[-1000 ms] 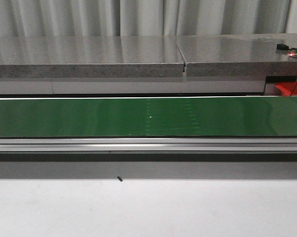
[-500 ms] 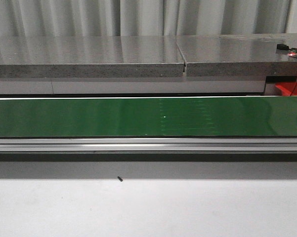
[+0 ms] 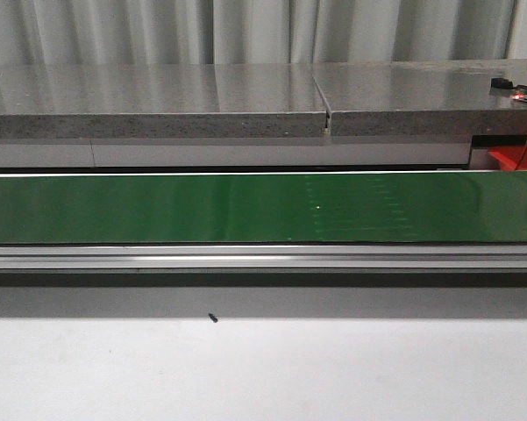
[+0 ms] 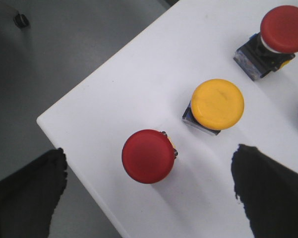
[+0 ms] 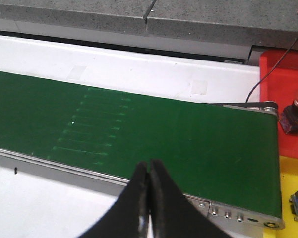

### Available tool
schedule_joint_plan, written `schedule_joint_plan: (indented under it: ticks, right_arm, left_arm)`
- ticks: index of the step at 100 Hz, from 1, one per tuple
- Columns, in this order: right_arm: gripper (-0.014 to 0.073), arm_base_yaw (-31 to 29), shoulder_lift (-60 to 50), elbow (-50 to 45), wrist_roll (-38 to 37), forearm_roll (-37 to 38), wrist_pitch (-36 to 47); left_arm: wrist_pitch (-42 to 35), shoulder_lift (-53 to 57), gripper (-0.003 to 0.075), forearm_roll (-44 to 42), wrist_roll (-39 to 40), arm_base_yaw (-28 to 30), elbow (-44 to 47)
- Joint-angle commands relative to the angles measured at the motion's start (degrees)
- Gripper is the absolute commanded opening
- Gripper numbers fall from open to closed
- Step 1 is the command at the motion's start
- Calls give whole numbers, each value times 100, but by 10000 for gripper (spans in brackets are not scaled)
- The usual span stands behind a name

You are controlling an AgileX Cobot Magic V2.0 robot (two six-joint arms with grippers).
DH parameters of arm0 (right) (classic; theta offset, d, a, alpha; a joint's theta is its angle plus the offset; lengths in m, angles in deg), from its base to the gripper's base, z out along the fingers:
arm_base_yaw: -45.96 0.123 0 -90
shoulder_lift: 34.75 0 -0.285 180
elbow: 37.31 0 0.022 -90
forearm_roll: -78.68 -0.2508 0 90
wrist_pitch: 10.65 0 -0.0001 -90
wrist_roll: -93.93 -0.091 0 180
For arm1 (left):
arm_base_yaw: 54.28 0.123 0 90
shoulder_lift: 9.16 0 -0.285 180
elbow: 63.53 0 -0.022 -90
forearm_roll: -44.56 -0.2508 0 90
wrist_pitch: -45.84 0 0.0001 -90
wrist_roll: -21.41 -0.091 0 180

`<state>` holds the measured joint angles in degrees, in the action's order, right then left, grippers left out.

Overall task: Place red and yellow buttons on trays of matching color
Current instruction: 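Move the left gripper over the next red button on the table, then grasp the red push-button with the left gripper and lift it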

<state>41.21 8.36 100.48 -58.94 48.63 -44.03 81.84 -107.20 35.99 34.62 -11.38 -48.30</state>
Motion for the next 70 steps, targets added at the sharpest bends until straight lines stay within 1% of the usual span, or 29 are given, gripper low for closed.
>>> schedule_joint_plan:
  ticks: [1,70]
  right_arm:
    - [-68,8,-9,129,40,-134,315]
    - [-68,8,-9,129,40,-134,315]
  left_arm:
    - [-248,68,637,-52,62,13,-202]
    - [-431,-794,637,-80,62,13,-202]
